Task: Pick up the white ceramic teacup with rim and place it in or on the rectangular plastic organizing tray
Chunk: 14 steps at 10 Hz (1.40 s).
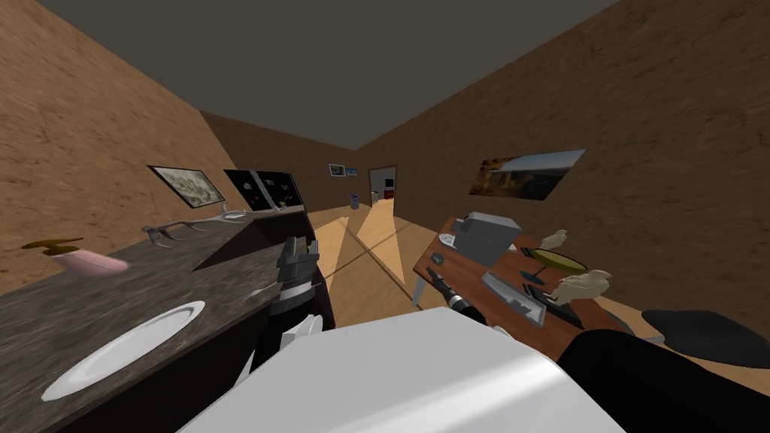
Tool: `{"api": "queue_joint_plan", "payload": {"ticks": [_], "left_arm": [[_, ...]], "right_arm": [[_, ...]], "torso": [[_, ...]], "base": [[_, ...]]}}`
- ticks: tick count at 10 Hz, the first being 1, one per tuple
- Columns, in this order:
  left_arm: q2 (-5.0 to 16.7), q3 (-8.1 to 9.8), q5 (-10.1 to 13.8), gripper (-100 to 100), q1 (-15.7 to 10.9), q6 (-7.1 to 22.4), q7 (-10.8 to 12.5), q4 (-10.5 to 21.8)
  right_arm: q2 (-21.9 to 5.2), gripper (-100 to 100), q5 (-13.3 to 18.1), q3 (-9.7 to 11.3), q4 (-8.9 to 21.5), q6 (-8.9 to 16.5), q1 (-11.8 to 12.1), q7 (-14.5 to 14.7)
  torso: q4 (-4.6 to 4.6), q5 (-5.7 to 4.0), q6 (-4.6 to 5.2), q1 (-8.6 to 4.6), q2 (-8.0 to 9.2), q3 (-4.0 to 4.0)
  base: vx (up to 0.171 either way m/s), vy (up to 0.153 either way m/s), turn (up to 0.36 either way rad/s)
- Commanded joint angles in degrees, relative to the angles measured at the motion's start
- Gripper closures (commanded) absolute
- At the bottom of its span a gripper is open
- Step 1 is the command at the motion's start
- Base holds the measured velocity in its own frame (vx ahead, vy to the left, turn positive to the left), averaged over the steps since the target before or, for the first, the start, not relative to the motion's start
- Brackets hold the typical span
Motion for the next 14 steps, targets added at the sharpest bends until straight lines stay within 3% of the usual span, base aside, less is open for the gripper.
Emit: {"api": "queue_joint_plan", "payload": {"ticks": [1, 10, 12, 13, 14], "left_arm": [[0.0, 0.0, 0.0, 0, 0.0, 0.0, 0.0, 0.0], [0.01, 0.01, 0.0, 0, 0.01, 0.0, 0.0, 0.0], [0.01, 0.02, 0.0, 0, 0.02, 0.0, 0.0, 0.0], [0.01, 0.02, 0.0, 0, 0.02, 0.0, 0.0, 0.0], [0.01, 0.01, 0.0, 0, 0.0, 0.0, 0.0, 0.0]], "right_arm": [[-0.45, -100, 0.64, 0.54, 1.06, 1.93, 0.65, 0.86], [-8.97, -100, 5.38, 4.79, 9.78, 15.61, 5.33, 6.79], [-8.97, -100, 5.38, 4.79, 9.78, 16.61, 5.33, 6.79], [-10.59, -100, 6.4, 5.67, 11.61, 18.84, 6.18, 8.02], [-10.59, -100, 6.4, 5.67, 11.61, 19.4, 6.18, 8.02]], "torso": [[0.0, 0.0, 0.0, 0.0, 0.0, 0.0], [0.01, -0.01, 0.06, -0.11, 0.02, 0.01], [0.01, -0.02, 0.07, -0.12, 0.02, 0.01], [0.01, -0.02, 0.08, -0.17, 0.04, 0.02], [0.01, -0.02, 0.02, -0.14, 0.03, 0.02]], "base": [[0.003, 0.049, 0.131], [0.008, 0.053, 0.221], [0.01, 0.023, 0.043], [0.012, 0.033, 0.275], [0.013, 0.023, 0.177]]}}
